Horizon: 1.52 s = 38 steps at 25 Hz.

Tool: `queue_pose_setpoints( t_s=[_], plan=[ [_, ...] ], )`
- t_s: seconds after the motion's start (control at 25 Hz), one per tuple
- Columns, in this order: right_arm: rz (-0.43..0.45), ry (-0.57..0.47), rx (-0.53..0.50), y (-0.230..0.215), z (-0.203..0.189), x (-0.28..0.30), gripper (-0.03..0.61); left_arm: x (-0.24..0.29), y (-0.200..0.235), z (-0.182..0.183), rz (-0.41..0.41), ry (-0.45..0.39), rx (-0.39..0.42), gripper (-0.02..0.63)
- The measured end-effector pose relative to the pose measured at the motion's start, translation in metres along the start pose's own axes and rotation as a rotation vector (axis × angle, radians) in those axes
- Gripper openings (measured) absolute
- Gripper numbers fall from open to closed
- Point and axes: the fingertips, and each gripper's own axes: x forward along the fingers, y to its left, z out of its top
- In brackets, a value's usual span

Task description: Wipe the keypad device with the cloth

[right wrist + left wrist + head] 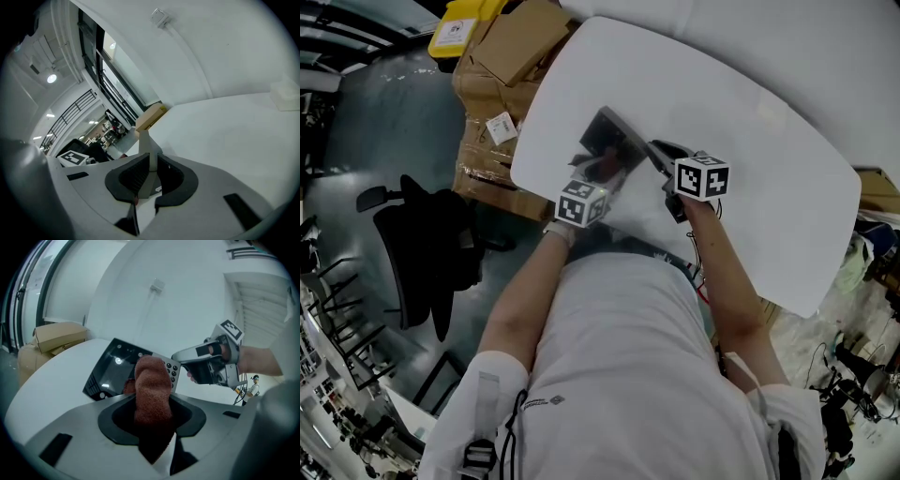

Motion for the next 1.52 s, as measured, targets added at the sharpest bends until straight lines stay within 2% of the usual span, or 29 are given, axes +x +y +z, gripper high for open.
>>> queue_pose_setpoints(
  t_s=[0.16,0.32,0.4,0.56,0.84,1.08,1.28,1.4,1.52],
  plan=[
    [-0.015,-0.002,-0.005,-0.003,0.0,0.001,0.061,-0.001,0.005,-0.023,0.015,0.055,0.015,0.146],
    [-0.03,-0.002,-0.007,-0.005,0.0,0.0,0.061,-0.002,0.003,-0.029,0.037,0.09,0.001,0.147],
    [-0.034,0.0,-0.013,-0.006,0.0,0.001,0.061,-0.002,-0.002,-0.022,0.028,0.089,0.006,0.147],
    [-0.036,0.011,-0.019,-0.006,0.0,0.004,0.061,0.006,-0.026,0.001,-0.048,0.059,0.022,0.147],
    [-0.059,0.012,-0.019,-0.011,-0.004,0.0,0.061,0.011,-0.02,0.011,-0.03,0.09,0.021,0.152],
    [-0.064,0.007,-0.014,-0.01,-0.009,-0.001,0.061,0.012,-0.03,0.037,-0.06,0.021,0.034,0.152],
    [-0.032,0.003,0.015,-0.007,-0.019,-0.008,0.061,0.002,-0.043,0.062,-0.104,-0.051,0.003,0.152],
    [-0.018,-0.048,-0.017,0.004,-0.017,-0.021,0.061,-0.02,-0.045,0.075,-0.106,-0.103,-0.01,0.152],
    [-0.005,-0.135,-0.064,0.021,-0.006,-0.044,0.061,-0.057,-0.041,0.091,-0.084,-0.197,-0.024,0.157]
  ],
)
